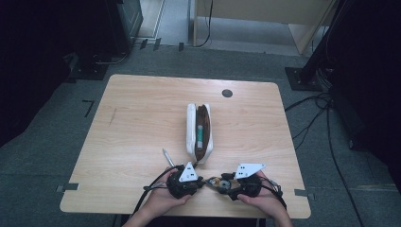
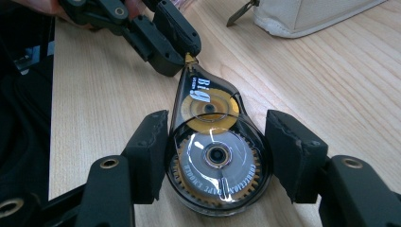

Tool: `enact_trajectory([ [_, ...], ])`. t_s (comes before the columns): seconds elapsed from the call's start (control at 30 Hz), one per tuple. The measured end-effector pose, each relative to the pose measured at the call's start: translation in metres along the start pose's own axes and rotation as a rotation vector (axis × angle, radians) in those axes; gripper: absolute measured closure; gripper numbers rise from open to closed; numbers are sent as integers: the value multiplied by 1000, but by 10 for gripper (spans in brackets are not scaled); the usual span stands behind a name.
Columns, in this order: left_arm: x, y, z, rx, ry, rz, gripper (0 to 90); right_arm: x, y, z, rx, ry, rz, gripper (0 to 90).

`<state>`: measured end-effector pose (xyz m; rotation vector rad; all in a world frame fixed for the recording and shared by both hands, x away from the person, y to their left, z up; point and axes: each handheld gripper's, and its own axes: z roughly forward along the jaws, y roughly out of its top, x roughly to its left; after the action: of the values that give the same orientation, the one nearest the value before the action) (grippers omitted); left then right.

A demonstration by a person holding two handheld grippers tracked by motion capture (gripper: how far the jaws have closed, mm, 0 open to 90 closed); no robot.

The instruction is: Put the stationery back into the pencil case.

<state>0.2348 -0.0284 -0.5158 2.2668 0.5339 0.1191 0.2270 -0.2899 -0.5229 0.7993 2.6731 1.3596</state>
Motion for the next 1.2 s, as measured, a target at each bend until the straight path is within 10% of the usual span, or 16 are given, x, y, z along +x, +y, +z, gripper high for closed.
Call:
enact_trajectory([
  [0.33, 0, 0, -1, -7, -6, -5, 802, -3, 0, -1, -4, 16, 15, 420],
  [0.8, -9, -2, 0, -7, 57, 89, 637, -6, 5, -3, -21, 49, 97, 420],
  [1.2, -20, -6, 1, -92, 169, 289, 579, -6, 10, -3, -19, 70, 131, 420],
])
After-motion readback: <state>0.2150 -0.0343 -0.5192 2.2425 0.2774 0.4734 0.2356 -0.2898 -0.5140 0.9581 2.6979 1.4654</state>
